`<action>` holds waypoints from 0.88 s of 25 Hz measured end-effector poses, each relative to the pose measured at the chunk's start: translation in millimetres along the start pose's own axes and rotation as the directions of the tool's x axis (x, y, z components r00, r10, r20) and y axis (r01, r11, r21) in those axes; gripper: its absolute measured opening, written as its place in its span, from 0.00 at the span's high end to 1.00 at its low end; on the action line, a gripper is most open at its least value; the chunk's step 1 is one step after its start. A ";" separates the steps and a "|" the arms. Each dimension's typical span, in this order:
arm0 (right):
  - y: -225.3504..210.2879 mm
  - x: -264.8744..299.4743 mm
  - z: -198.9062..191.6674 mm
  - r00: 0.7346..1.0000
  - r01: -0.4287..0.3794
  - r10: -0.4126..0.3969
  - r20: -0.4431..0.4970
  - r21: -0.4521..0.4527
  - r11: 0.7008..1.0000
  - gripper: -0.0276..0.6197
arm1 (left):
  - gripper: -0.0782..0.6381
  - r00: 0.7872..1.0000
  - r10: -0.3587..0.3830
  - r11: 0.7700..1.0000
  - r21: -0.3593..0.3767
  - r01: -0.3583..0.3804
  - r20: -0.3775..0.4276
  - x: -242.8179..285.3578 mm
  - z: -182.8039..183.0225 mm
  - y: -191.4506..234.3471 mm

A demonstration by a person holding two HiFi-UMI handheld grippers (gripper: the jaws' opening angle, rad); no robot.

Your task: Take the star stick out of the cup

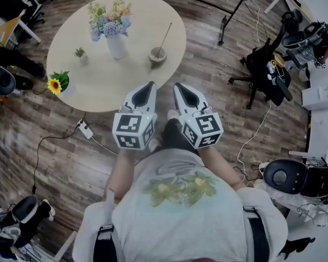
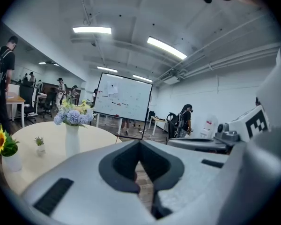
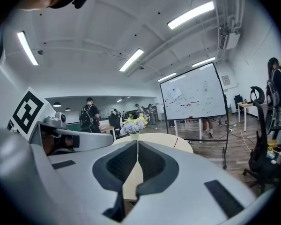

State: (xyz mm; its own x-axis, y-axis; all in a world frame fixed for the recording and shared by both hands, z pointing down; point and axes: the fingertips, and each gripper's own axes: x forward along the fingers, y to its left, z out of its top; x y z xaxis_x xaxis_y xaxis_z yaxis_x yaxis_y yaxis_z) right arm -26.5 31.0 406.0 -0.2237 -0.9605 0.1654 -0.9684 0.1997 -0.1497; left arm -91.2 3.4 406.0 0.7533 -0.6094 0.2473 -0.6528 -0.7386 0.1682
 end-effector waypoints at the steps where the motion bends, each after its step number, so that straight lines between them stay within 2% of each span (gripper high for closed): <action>1: -0.6 3.0 0.3 1.000 -0.002 0.002 -0.002 -0.004 1.000 0.93 | 0.89 1.000 0.001 1.000 0.000 -0.001 -0.001 2.7 0.8 1.8; 5: -1.1 14.2 3.5 1.000 -0.011 0.010 -0.006 -0.006 1.000 0.91 | 0.89 1.000 0.009 1.000 -0.001 -0.009 -0.003 12.0 5.3 9.9; 7: -2.6 19.7 4.8 1.000 -0.019 0.019 -0.012 0.003 1.000 0.78 | 0.89 1.000 0.012 1.000 -0.002 -0.012 -0.003 16.4 7.6 13.4; 13: -17.8 41.1 8.0 0.999 -0.010 0.010 -0.031 0.015 1.000 0.64 | 0.89 1.000 0.013 1.000 0.000 -0.013 -0.009 34.6 13.1 25.1; 22: -42.7 80.8 24.0 0.999 -0.022 0.023 -0.033 0.036 0.999 0.62 | 0.89 0.999 0.036 0.999 -0.005 -0.036 0.000 67.6 29.5 51.1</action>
State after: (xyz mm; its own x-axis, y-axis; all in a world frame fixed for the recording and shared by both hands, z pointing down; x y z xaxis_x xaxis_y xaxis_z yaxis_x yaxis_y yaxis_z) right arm -0.6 -59.8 402.3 -0.2493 -0.9488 0.1941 -0.9587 0.2134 -0.1882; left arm -71.2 -84.0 403.2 0.7292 -0.6358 0.2529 -0.6800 -0.7146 0.1641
